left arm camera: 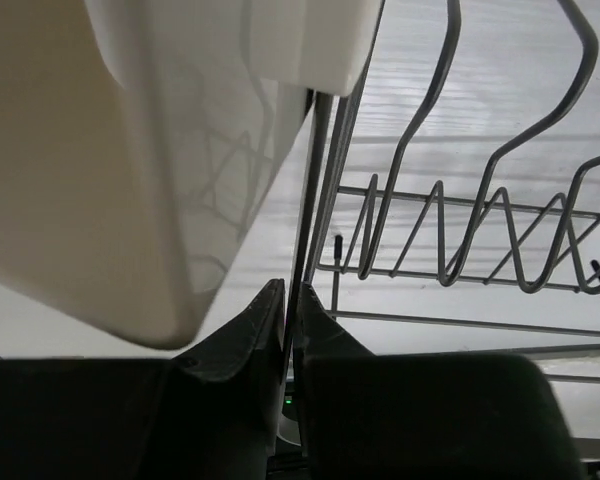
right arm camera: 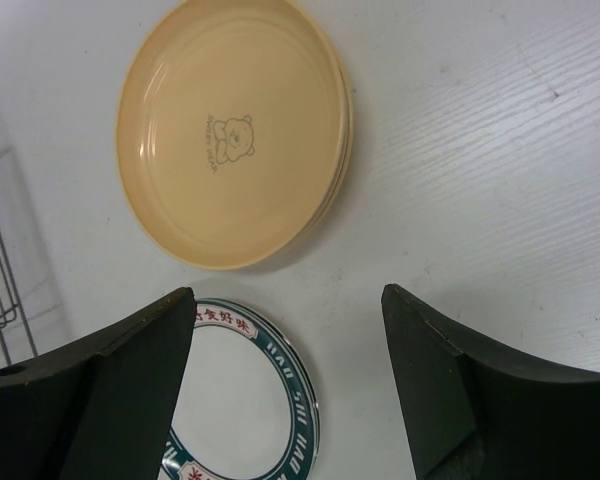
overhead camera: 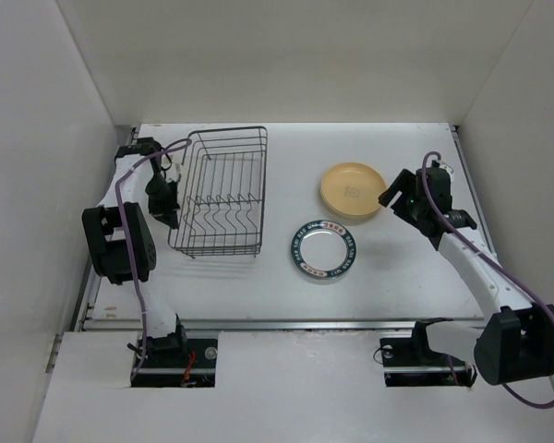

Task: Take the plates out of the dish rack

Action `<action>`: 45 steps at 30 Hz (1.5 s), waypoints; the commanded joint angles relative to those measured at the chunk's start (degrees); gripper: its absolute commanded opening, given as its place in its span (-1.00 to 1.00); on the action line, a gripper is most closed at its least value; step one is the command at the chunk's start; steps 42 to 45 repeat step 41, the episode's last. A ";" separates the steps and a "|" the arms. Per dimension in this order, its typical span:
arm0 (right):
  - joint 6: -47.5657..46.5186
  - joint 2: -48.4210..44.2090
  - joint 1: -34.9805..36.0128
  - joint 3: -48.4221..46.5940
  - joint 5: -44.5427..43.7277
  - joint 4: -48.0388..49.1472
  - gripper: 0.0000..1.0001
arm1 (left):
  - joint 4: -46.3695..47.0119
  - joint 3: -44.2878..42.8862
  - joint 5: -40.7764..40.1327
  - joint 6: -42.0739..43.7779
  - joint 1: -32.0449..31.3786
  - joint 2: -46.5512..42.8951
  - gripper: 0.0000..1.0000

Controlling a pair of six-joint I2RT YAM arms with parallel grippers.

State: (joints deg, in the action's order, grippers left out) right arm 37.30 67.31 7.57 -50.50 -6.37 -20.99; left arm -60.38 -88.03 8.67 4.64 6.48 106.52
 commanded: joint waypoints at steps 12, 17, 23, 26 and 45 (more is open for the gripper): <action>1.11 -1.30 0.25 -7.07 -16.38 -4.75 0.69 | -1.32 -1.88 -1.64 -3.06 3.01 -1.58 -1.00; -0.91 -3.23 0.25 -9.09 -19.55 -5.90 0.74 | -2.64 -4.87 -1.11 -1.83 3.01 -1.05 -0.41; -3.11 -5.52 0.25 -11.72 -22.71 -5.90 1.00 | -3.78 -11.28 -6.45 -0.08 3.01 -2.80 0.37; -1.20 -5.52 0.25 -14.44 -29.11 -7.22 1.00 | -3.08 -13.13 -10.23 -0.07 3.01 -6.39 0.99; 4.27 -4.82 0.25 -19.73 -53.04 -15.13 1.00 | 9.39 -12.61 -54.72 -16.51 3.54 -24.86 1.00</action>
